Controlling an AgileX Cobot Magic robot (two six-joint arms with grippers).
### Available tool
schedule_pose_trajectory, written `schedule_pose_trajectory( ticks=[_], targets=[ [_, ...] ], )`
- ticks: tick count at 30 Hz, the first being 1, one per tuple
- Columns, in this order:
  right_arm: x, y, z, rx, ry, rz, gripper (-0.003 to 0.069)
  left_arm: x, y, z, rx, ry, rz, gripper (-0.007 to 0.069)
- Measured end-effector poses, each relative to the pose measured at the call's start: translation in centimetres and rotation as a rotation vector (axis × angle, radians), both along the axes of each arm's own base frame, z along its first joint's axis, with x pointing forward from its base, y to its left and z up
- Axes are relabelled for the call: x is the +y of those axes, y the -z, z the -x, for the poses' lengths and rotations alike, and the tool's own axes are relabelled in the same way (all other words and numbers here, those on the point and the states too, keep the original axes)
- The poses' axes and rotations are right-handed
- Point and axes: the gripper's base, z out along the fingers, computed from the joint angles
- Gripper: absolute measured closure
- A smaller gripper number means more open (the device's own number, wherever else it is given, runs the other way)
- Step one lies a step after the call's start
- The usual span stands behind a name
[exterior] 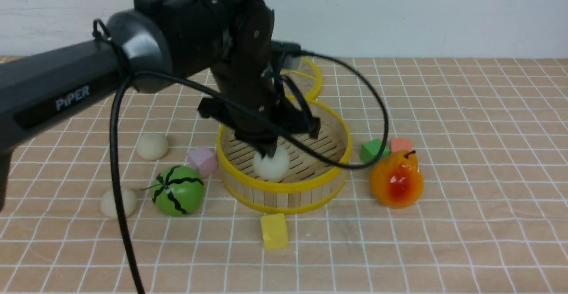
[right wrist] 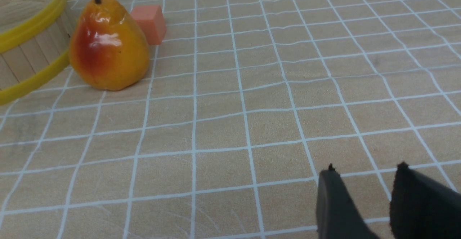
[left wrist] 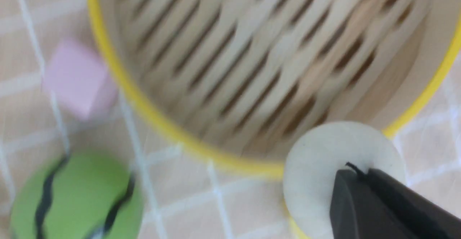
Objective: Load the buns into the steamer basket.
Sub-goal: Use the left arm to put the steamed stuffed bun into the steamer, then use the left arm to grab a steamed stuffed bun
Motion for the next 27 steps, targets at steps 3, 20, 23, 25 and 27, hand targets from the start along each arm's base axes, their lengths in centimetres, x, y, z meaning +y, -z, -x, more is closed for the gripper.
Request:
schedule_pose_trajectory(
  ticks=[3, 20, 23, 25, 27],
  targets=[
    [0.0, 0.0, 0.0, 0.000, 0.000, 0.000, 0.0420, -0.7, 1.1, -1.0, -0.023, 0.005, 0.015, 0.0636],
    [0.0, 0.0, 0.0, -0.001, 0.000, 0.000, 0.0420, -1.3, 5.6, -2.8, 0.008, -0.126, -0.001, 0.0308],
    [0.0, 0.0, 0.0, -0.001, 0.000, 0.000, 0.0420, -0.6, 2.9, -1.9, -0.018, -0.112, 0.001, 0.0257],
    [0.0, 0.0, 0.0, -0.001, 0.000, 0.000, 0.0420, 0.4, 0.1, -1.2, -0.057, -0.111, 0.021, 0.0249],
    [0.0, 0.0, 0.0, -0.001, 0.000, 0.000, 0.0420, 1.1, -1.3, -0.8, -0.074, -0.116, 0.032, 0.0251]
  ],
)
